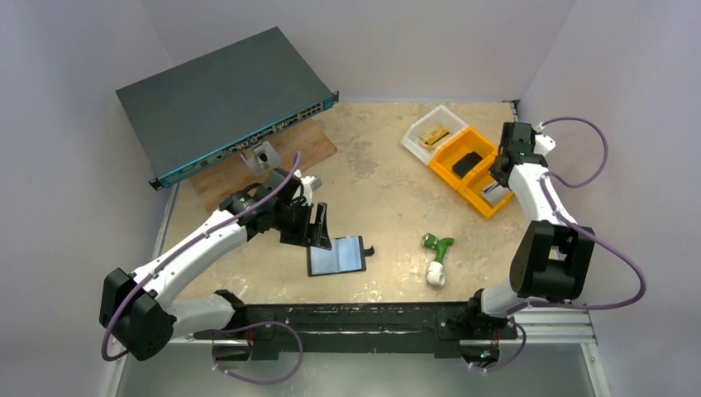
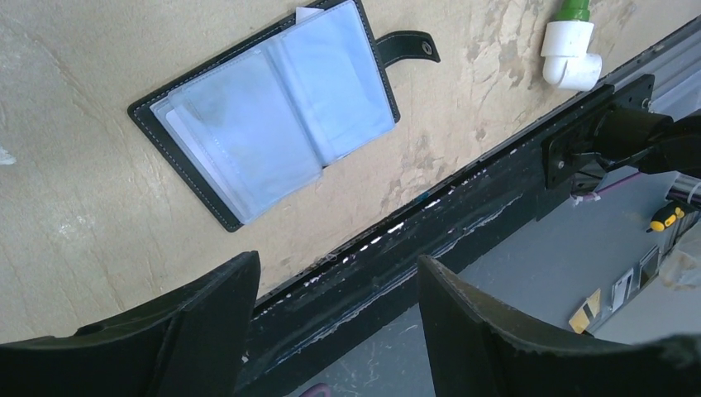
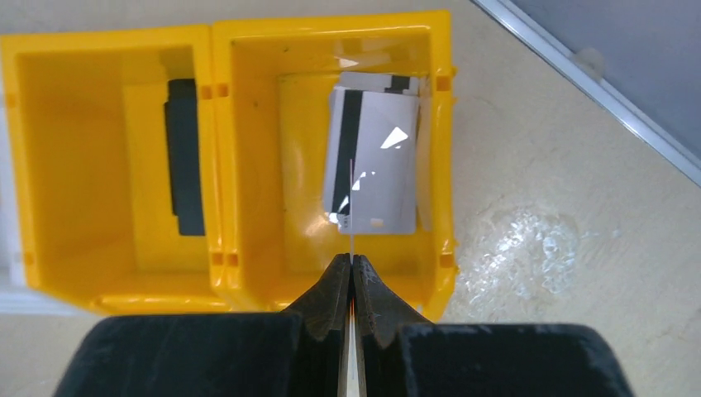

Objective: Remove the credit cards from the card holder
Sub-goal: Place the credit card in the storage box.

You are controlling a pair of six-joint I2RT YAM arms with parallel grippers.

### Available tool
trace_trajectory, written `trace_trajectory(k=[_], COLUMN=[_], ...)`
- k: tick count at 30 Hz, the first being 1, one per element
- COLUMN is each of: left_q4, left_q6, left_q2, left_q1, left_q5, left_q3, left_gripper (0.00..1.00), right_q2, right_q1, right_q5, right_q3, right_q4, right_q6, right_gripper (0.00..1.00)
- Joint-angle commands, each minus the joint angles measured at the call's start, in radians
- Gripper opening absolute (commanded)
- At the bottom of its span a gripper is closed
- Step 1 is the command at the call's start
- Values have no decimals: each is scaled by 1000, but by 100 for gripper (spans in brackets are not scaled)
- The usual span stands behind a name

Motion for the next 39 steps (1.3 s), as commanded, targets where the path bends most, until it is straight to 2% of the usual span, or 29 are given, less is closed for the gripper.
trace_trajectory(k=[1,11,17,21,23,30,33,36,37,39], left_q4=[16,21,26,29,29,36,36,35,33,31], left_q6=[26,23,19,19,21,14,14,14,13,11], left_q2=[-24,-40,-47,-45,-46,-45,-46,-42,-39,-35], left_q1=[4,4,4,5,5,4,4,4,5,4], left_q5=[26,21,22,27,26,24,22,17,13,8], left_q3=[22,8,-1,-3,-3,-9,-11,-9,-7,-6], left_gripper=[69,70,70,70,70,70,70,70,70,70], right_q2=[64,246,276,274,264,205,170,131,115,79], right_q1=[-14,-16,-16,-16,-17,-16,-16,-15,-15,-13], right_q5=[113,176,201,160,139,78,73,27,9,-22], right_q3=[82,173,165,161,164,168,153,140,131,108], right_q4=[-44,-72,-69,-55,-53,-62,-63,-68,-65,-55], right_q6=[-20,-9,-25,-35,-39,-53,-59,-59,-67,-74], right_gripper=[0,0,1,29,37,56,77,77,95,99])
